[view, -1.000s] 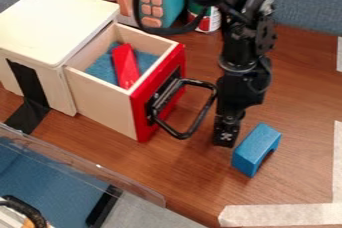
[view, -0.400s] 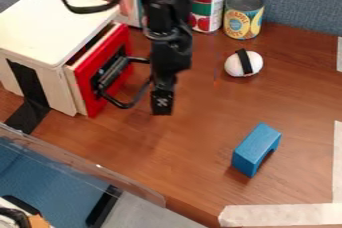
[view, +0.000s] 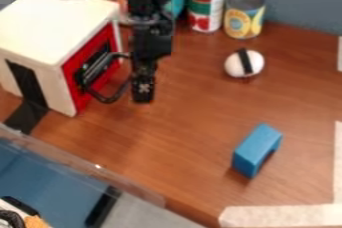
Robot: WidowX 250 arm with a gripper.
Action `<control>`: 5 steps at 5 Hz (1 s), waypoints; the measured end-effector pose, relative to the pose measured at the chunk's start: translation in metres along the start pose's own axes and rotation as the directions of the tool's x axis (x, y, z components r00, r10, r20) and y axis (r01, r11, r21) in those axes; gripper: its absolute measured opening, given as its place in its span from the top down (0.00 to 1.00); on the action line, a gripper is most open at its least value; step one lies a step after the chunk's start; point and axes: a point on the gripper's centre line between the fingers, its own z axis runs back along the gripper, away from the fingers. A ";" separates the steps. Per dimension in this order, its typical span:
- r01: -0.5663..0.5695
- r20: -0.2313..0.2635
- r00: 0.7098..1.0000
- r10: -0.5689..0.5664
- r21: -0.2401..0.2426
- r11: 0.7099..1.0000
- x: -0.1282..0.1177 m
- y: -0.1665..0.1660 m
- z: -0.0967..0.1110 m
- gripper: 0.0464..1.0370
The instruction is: Close the drawer
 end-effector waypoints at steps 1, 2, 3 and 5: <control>-0.104 -0.118 0.988 0.102 -0.013 0.995 -0.025 0.011 0.005 0.04; -0.056 0.000 0.998 0.056 -0.059 0.997 0.022 -0.002 0.010 0.04; 0.041 0.060 0.997 -0.037 -0.062 0.997 0.072 -0.020 0.037 0.04; -0.001 0.120 0.993 -0.004 0.049 0.999 0.135 -0.082 0.127 0.04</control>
